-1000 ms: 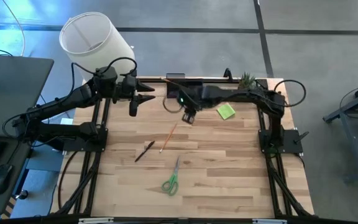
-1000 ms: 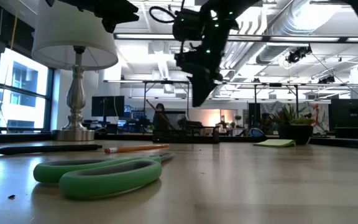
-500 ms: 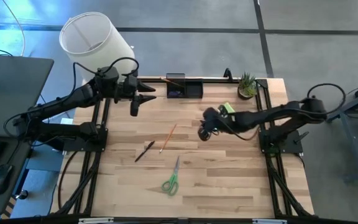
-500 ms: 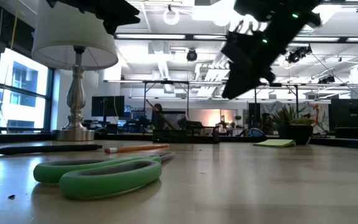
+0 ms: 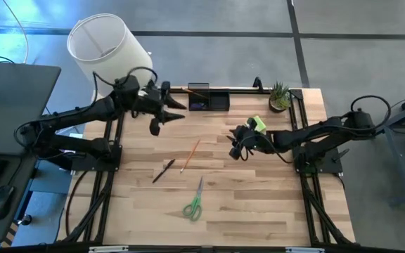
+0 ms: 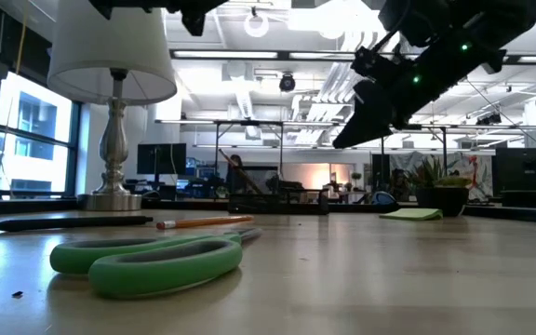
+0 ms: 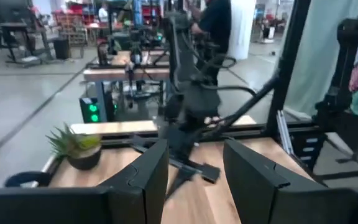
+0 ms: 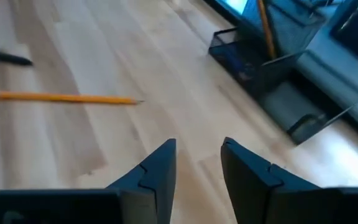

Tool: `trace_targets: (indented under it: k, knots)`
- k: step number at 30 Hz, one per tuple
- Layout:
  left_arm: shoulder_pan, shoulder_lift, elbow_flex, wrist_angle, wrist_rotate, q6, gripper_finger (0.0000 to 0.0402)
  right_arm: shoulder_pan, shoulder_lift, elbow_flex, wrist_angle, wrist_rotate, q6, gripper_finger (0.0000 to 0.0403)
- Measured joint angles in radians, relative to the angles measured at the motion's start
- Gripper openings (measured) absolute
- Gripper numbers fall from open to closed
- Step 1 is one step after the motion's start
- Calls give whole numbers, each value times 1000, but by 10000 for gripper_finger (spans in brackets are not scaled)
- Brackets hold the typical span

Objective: Pick and place office supplies into organizer
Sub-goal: Put the orange pencil into the black desk organizer

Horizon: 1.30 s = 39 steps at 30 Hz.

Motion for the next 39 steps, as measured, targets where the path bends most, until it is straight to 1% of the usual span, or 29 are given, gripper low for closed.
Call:
trace_targets:
  k: [2,5,6,8,11,13,14,16,19,20,22,26,30,33,36,39]
  knots:
    - [-34,23,0,13,-60,-1,140,-17,-1,6,2,0,-49,119]
    - [-87,68,0,25,-156,-25,140,-38,-2,7,8,5,-74,119]
    - [-104,85,0,33,-174,-31,140,-45,-2,7,17,7,-84,119]
    - [-138,123,-1,93,-175,-50,140,-59,-2,8,31,1,-119,119]
    - [-208,162,-1,171,-151,-87,140,-69,-7,8,23,-11,-177,119]
    - [-264,184,-1,176,-184,-98,140,-71,-8,8,20,-11,-183,119]
    - [-292,191,-1,163,-225,-105,140,-71,-8,8,11,-15,-183,119]
    - [-342,199,-1,119,-344,-125,140,-70,-8,9,-11,-40,-147,119]
    - [-393,198,-1,-49,-550,-197,140,-57,-8,-11,-56,-168,-53,119]
    - [-406,198,-1,-125,-600,-236,140,-50,-6,-22,-56,-206,-41,119]
    - [-421,199,-1,-269,-648,-322,140,-40,-5,-36,-48,-240,-46,119]
    - [-441,219,-1,-489,-675,-495,140,-37,-5,-33,-42,-225,-81,119]
    - [-454,233,-1,-590,-680,-609,140,-40,-7,-3,-39,-226,-100,119]
    - [-478,256,-1,-596,-700,-622,140,-40,-7,23,-40,-231,-142,119]
    - [-508,307,1,-539,-720,-629,140,-40,-7,50,-39,-235,-196,119]
    - [-514,371,-1,-489,-722,-626,140,-40,-7,66,-37,-235,-261,119]
